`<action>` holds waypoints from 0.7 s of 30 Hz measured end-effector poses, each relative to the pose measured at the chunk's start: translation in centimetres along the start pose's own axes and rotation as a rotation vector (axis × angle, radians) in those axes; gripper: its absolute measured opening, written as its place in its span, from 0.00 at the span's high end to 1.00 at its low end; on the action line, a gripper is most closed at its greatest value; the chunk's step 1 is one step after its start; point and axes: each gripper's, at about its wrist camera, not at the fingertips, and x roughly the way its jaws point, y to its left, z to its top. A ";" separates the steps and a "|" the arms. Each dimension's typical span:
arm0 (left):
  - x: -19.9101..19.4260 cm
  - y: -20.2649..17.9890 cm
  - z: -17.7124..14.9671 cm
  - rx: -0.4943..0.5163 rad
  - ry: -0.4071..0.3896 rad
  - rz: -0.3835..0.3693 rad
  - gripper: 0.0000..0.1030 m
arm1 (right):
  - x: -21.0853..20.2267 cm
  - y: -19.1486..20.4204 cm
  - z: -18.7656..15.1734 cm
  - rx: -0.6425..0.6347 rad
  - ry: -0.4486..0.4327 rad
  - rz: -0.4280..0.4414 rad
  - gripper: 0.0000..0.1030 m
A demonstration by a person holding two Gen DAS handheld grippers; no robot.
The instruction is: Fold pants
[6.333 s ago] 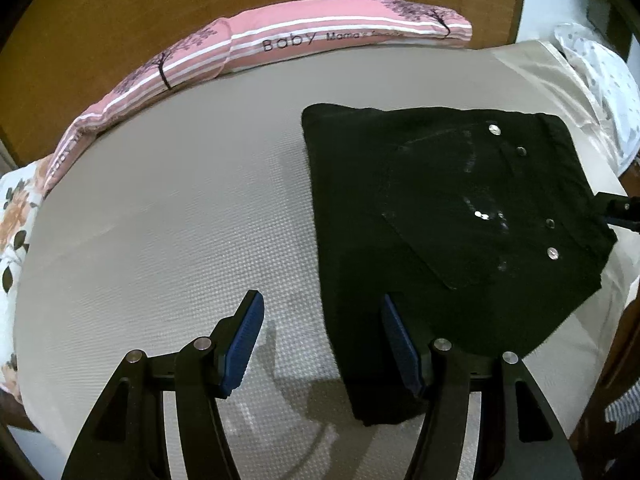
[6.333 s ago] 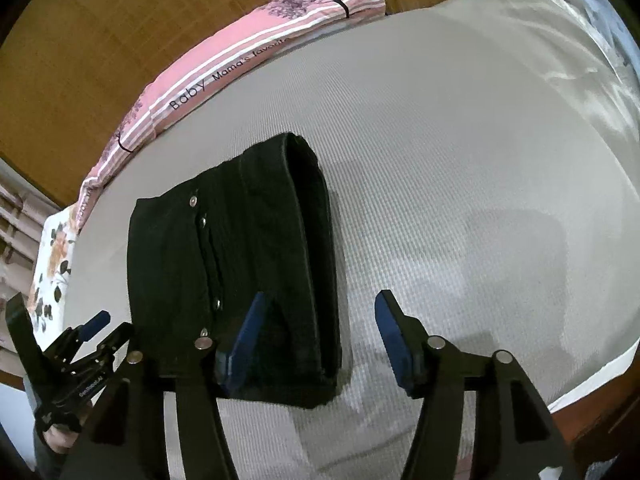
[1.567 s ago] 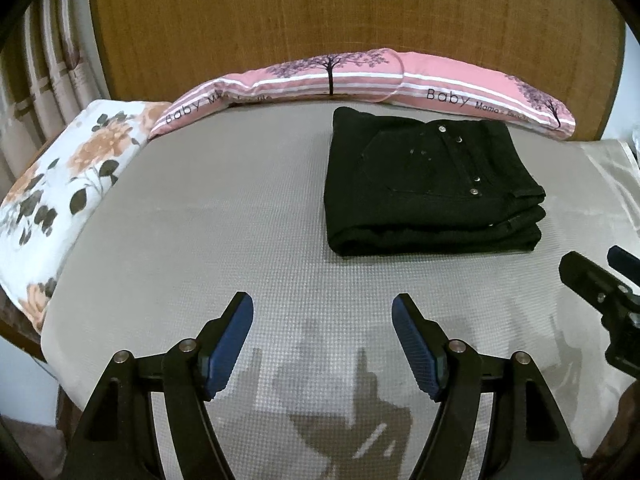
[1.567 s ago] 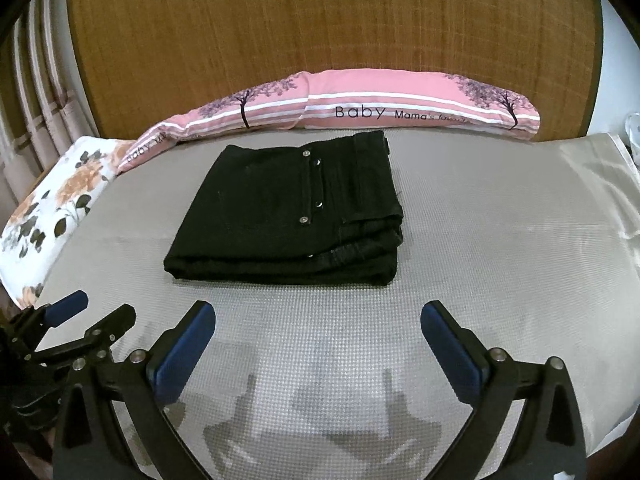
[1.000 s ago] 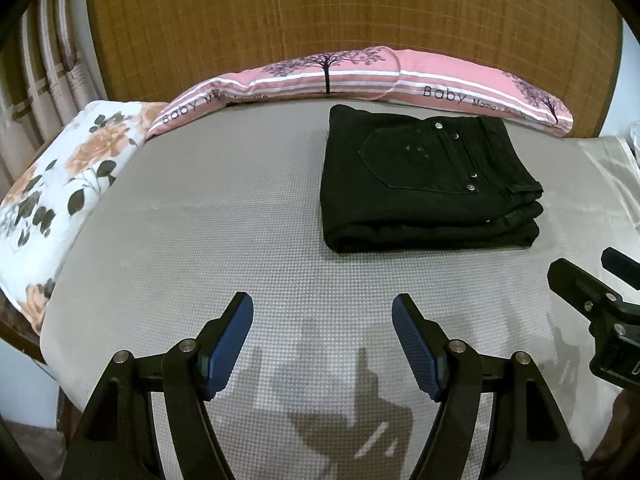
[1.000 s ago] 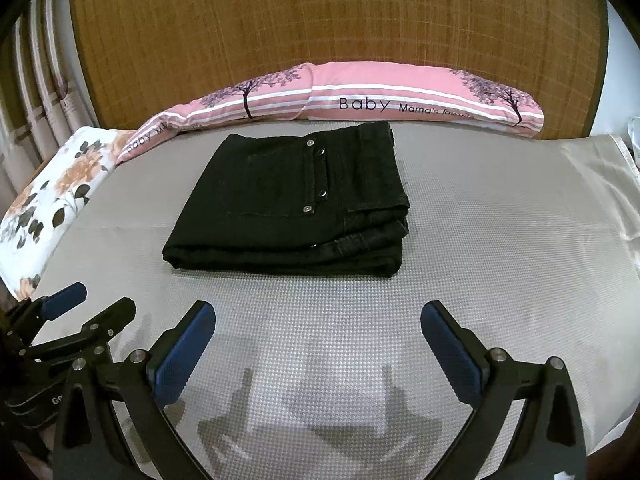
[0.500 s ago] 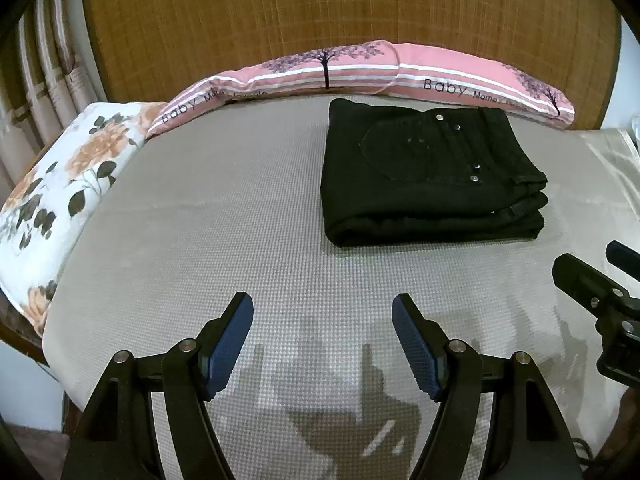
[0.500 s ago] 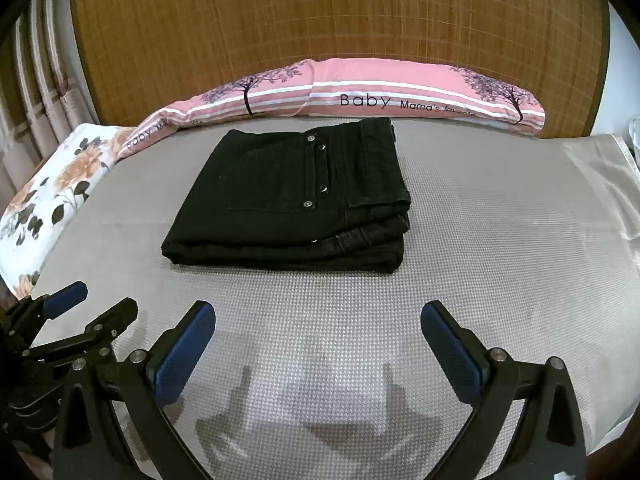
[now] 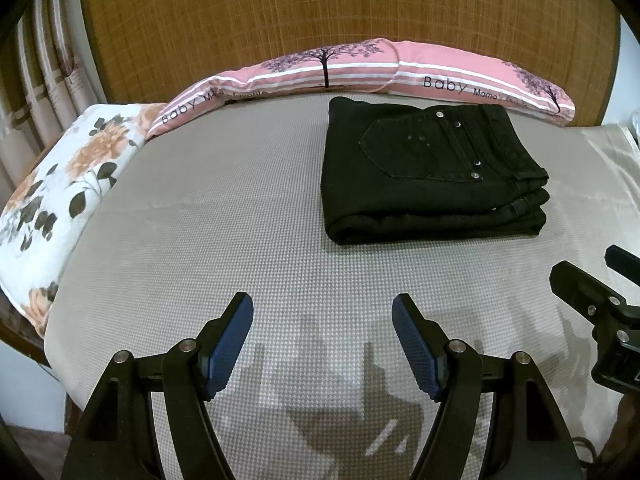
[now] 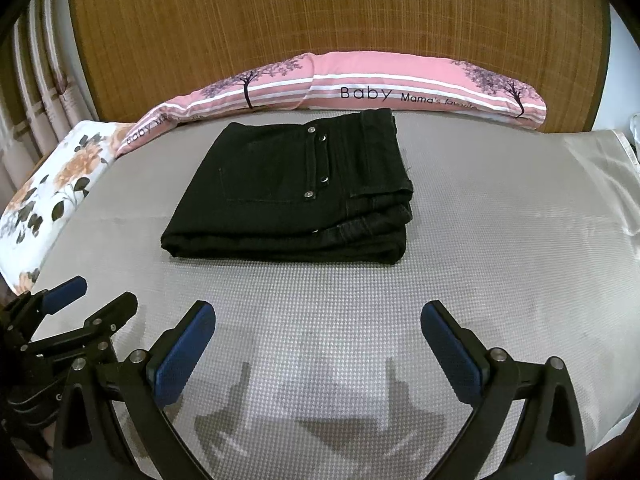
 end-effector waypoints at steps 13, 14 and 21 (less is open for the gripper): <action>0.1 -0.1 -0.1 0.003 -0.001 0.005 0.30 | 0.4 -0.2 -0.3 0.007 0.014 0.001 0.01; 0.2 -0.1 -0.1 0.005 0.000 0.006 0.30 | 0.4 -0.2 -0.4 0.010 0.017 0.001 0.01; 0.4 0.0 -0.2 0.004 0.007 0.001 0.30 | 0.5 -0.3 -0.5 0.014 0.019 0.000 0.01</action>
